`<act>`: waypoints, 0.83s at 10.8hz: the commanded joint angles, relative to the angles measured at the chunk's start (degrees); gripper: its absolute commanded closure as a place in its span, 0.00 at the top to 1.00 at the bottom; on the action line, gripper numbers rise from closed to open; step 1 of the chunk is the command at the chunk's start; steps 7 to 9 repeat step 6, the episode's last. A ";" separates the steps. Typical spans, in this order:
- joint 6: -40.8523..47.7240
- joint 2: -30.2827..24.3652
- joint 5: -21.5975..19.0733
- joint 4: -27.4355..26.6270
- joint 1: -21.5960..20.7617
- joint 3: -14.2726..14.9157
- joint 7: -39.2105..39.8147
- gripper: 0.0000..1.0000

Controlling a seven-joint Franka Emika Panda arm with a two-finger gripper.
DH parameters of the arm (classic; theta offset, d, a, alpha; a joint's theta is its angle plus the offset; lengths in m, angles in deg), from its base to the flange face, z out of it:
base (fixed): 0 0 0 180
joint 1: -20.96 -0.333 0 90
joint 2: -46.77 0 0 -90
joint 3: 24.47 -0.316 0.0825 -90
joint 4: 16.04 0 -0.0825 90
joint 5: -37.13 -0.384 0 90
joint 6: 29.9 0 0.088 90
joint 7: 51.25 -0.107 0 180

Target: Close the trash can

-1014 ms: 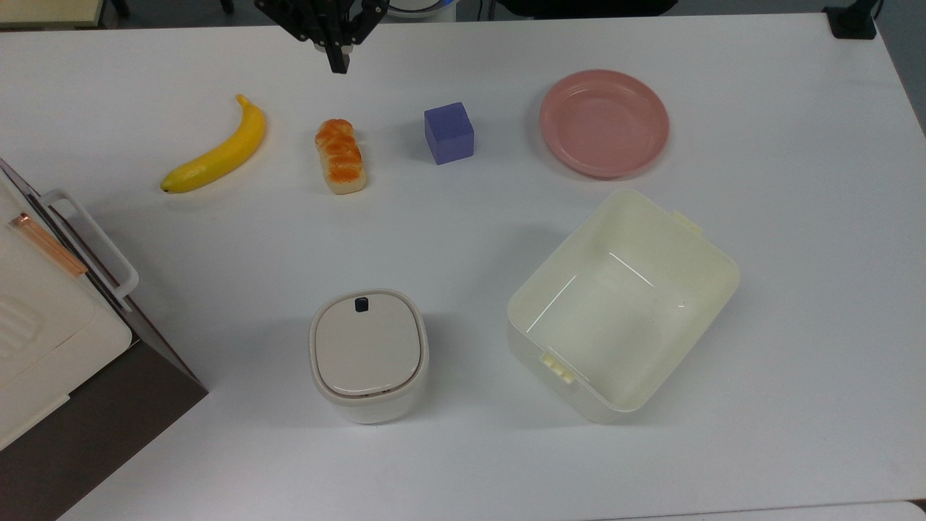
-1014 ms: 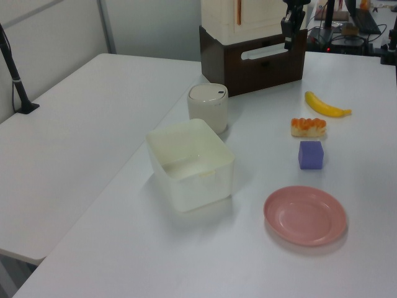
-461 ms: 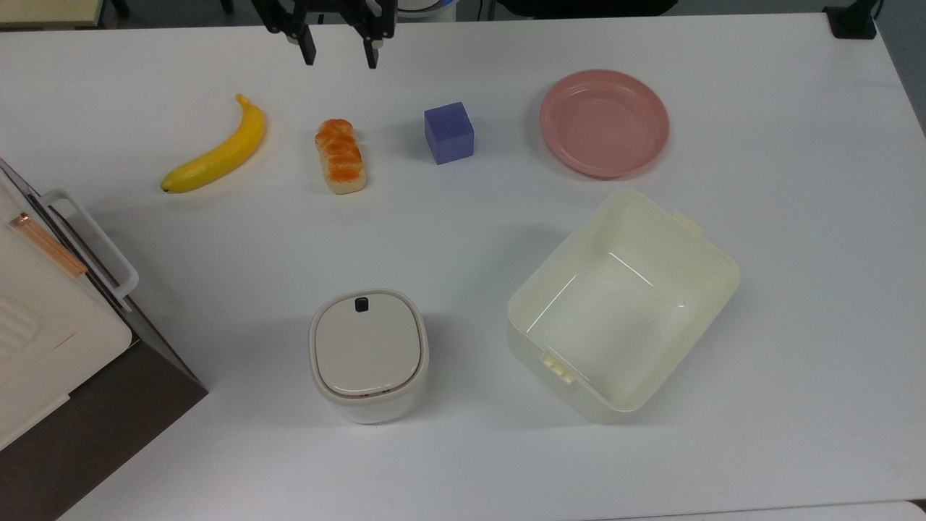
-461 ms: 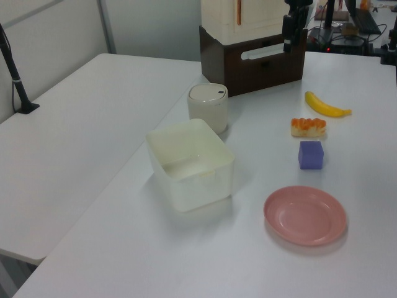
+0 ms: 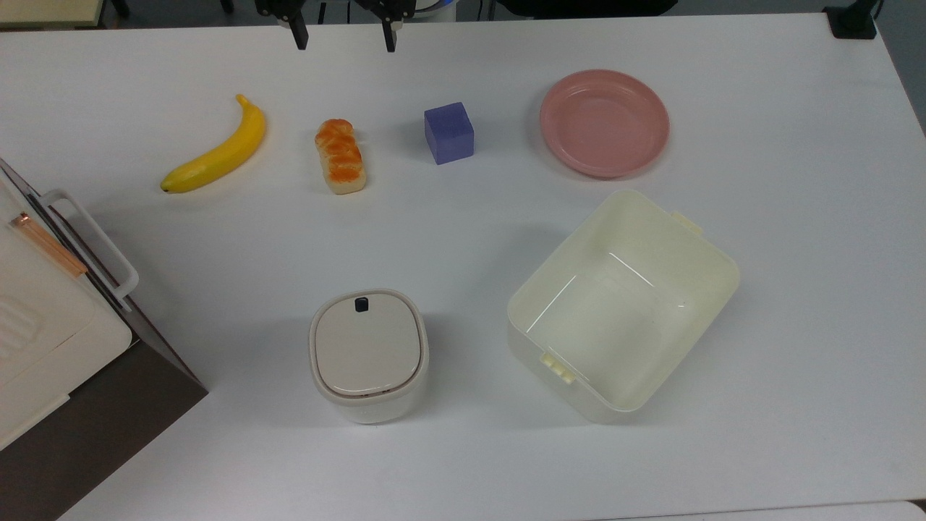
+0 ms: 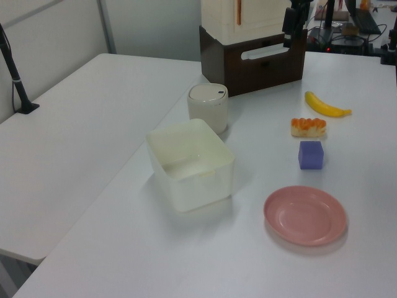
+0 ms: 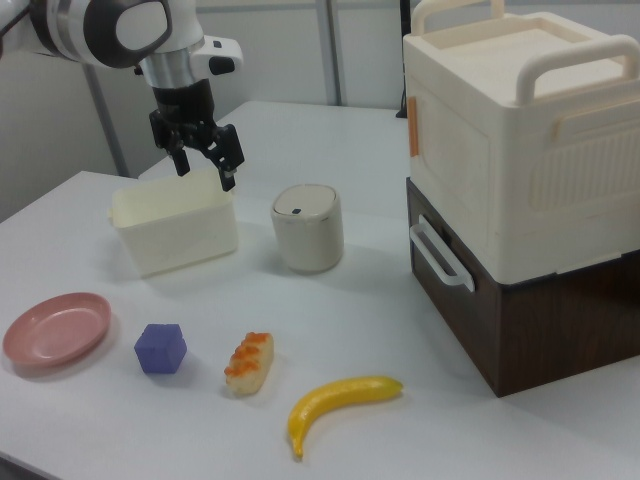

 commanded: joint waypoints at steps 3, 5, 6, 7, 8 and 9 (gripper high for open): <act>3.09 -2.08 0.83 -1.91 -1.79 1.22 0.90 1.00; 3.09 -2.08 1.00 -1.91 -1.79 1.22 0.81 1.00; 3.09 -2.08 1.09 -1.91 -1.79 1.22 0.90 1.00; 3.09 -2.08 1.09 -1.91 -1.79 1.22 0.90 1.00; 3.09 -2.08 1.09 -1.91 -1.79 1.22 0.90 1.00; 3.09 -2.08 1.09 -1.91 -1.79 1.22 0.90 1.00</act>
